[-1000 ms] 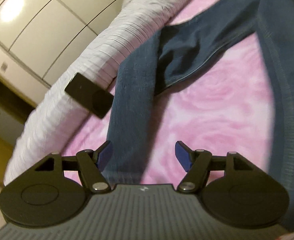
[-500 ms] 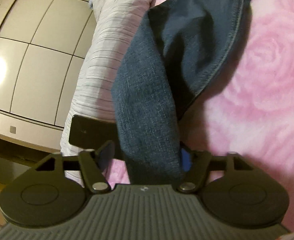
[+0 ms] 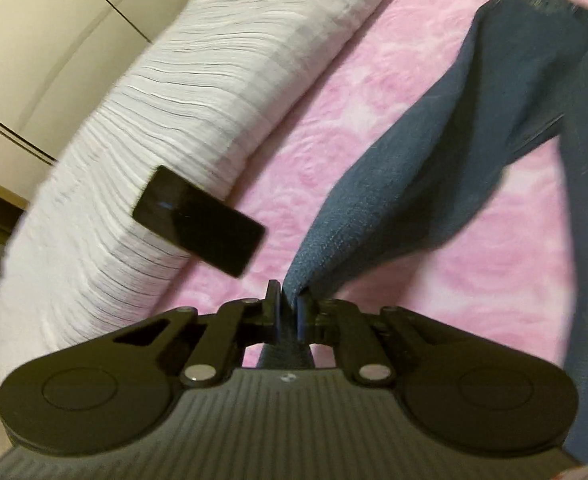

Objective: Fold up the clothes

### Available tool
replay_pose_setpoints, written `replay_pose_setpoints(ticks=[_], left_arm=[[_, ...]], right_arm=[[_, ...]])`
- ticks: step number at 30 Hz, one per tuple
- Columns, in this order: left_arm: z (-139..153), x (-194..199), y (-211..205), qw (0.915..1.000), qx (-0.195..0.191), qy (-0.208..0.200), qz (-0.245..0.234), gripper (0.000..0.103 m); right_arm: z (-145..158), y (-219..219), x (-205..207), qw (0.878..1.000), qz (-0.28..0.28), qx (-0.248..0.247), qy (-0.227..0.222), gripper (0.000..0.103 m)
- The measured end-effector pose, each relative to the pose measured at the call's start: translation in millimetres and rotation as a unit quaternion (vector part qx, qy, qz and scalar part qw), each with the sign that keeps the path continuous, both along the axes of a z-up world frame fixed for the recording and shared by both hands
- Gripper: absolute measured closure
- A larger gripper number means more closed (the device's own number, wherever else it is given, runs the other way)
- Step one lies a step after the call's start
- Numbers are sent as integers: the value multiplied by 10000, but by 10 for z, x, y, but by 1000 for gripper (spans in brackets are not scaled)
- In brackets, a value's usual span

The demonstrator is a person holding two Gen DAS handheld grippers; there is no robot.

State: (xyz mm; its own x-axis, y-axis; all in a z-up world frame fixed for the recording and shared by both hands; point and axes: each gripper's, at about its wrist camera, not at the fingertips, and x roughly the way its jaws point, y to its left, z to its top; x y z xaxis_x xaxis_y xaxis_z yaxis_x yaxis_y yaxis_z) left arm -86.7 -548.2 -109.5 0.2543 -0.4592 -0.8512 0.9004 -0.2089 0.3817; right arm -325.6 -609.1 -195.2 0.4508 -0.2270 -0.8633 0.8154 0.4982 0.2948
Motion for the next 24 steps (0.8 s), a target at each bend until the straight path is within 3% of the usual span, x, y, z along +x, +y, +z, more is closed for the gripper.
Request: replay_pose_setpoints(ticks=[5, 8, 11, 14, 17, 19, 22, 24], left_arm=[[622, -27, 174, 9942, 372, 1006, -28, 98], [1106, -7, 370, 9777, 433, 2050, 156, 98], [1318, 82, 379, 9673, 645, 2441, 256, 97], [1024, 323, 167, 9659, 843, 2372, 611, 96], [295, 598, -99, 9754, 882, 1642, 1180, 90], [-193, 780, -277, 9771, 901, 1142, 1554, 84], [-666, 1085, -351, 9649, 720, 897, 2360, 85], [-771, 1161, -295, 9607, 554, 869, 2578, 85]], right_arm=[[4, 78, 280, 9996, 183, -93, -217, 35], [85, 136, 327, 9992, 209, -148, -312, 35], [190, 176, 280, 9989, 249, -252, -305, 35], [235, 169, 194, 9991, 130, -346, -205, 35], [241, 152, 42, 9988, -69, -474, -9, 35], [233, 163, -83, 9981, -212, -558, 147, 35], [194, 221, -273, 9967, -343, -607, 427, 35], [171, 276, -366, 9956, -384, -608, 599, 35]])
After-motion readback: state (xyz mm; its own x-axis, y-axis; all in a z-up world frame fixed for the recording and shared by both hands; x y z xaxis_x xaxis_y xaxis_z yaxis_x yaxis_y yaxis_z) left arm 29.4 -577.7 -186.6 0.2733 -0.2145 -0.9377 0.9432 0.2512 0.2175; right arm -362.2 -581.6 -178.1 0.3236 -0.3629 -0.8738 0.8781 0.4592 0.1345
